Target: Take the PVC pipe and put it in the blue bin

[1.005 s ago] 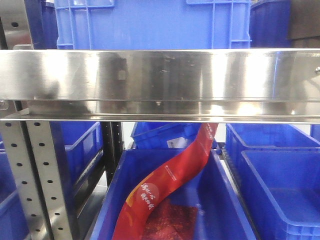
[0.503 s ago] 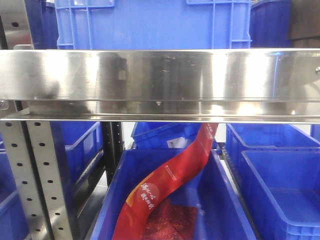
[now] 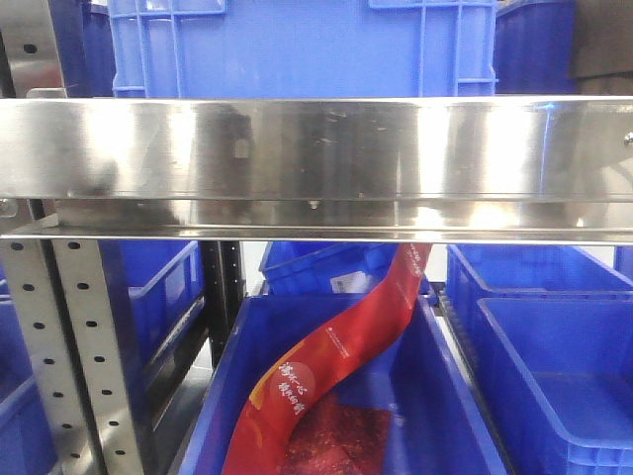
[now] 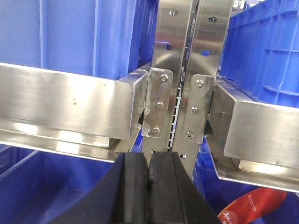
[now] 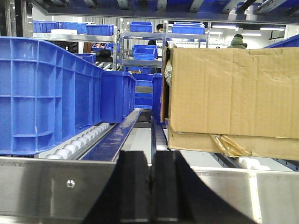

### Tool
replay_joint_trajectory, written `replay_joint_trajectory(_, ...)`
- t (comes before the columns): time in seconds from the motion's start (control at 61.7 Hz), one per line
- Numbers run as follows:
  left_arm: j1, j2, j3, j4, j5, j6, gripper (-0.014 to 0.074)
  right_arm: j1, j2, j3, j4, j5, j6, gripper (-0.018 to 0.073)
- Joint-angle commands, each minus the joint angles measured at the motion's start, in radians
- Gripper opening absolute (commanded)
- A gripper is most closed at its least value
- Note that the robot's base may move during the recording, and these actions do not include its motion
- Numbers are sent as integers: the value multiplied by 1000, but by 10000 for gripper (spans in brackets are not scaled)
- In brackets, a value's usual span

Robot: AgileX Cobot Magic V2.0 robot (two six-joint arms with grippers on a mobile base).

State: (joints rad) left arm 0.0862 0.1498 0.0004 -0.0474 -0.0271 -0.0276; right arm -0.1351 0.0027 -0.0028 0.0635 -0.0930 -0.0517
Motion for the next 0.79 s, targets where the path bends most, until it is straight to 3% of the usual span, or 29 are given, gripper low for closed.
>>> replay_joint_trajectory(0.0, 1, -7, 0, -3, -16, -2, -111, -5, -3, 3, -7, -4, -2, -169)
replay_joint_trajectory(0.778, 1, -7, 0, -3, -16, -2, -111, -3, -3, 3, -16, 11, -2, -169)
